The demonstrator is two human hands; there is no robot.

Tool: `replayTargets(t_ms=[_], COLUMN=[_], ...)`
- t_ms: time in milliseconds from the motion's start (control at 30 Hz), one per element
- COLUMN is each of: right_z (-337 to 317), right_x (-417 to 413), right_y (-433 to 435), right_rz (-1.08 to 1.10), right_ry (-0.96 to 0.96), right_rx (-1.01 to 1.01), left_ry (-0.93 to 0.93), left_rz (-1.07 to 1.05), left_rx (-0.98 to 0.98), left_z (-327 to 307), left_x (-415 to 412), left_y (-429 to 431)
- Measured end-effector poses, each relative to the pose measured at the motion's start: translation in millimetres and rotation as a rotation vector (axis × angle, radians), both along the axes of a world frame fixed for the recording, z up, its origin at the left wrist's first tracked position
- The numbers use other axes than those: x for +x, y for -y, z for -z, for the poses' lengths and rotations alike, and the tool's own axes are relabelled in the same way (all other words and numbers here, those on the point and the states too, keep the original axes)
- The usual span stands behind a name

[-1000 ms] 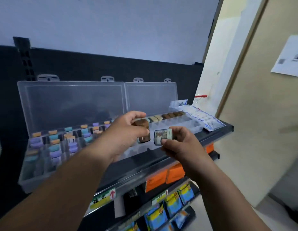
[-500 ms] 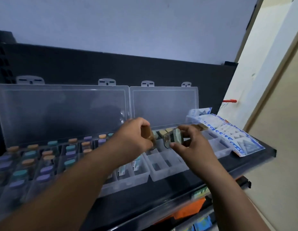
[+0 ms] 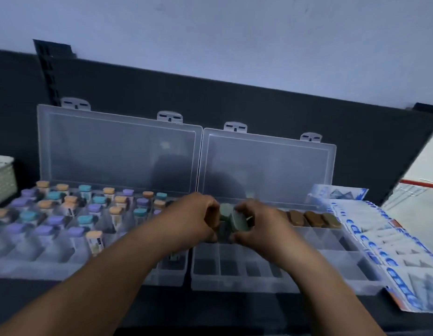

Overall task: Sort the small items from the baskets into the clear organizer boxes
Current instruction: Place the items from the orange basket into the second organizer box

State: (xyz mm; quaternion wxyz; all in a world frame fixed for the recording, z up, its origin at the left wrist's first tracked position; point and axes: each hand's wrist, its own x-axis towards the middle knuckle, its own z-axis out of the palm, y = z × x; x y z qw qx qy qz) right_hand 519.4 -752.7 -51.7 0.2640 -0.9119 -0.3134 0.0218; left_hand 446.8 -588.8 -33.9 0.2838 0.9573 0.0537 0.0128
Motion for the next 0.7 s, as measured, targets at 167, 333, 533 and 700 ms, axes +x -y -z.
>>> replayTargets(t_ms=[167,333,533,700], right_z=[3.1,5.1,5.8,7.2], right_x=[8.5,14.2,16.9,18.8], right_y=[-2.7,-4.4,-4.7,-2.6], right_rz=[-0.111,-0.144,-0.163,-0.176], right_ry=[-0.057,-0.105,-0.076,-0.077], right_rx=[-0.029,-0.071,-0.071,-0.087], left_ry=[-0.037,-0.056,-0.093,-0.063], left_rz=[-0.067,-0.089,-0.076,-0.078], left_rx=[0.023,0.142,0.235,0.241], left_z=[-0.2,2.7,6.9,7.3], left_x=[3.2,6.1,10.4,8.0], left_y=[4.8,8.1,9.3,12.2])
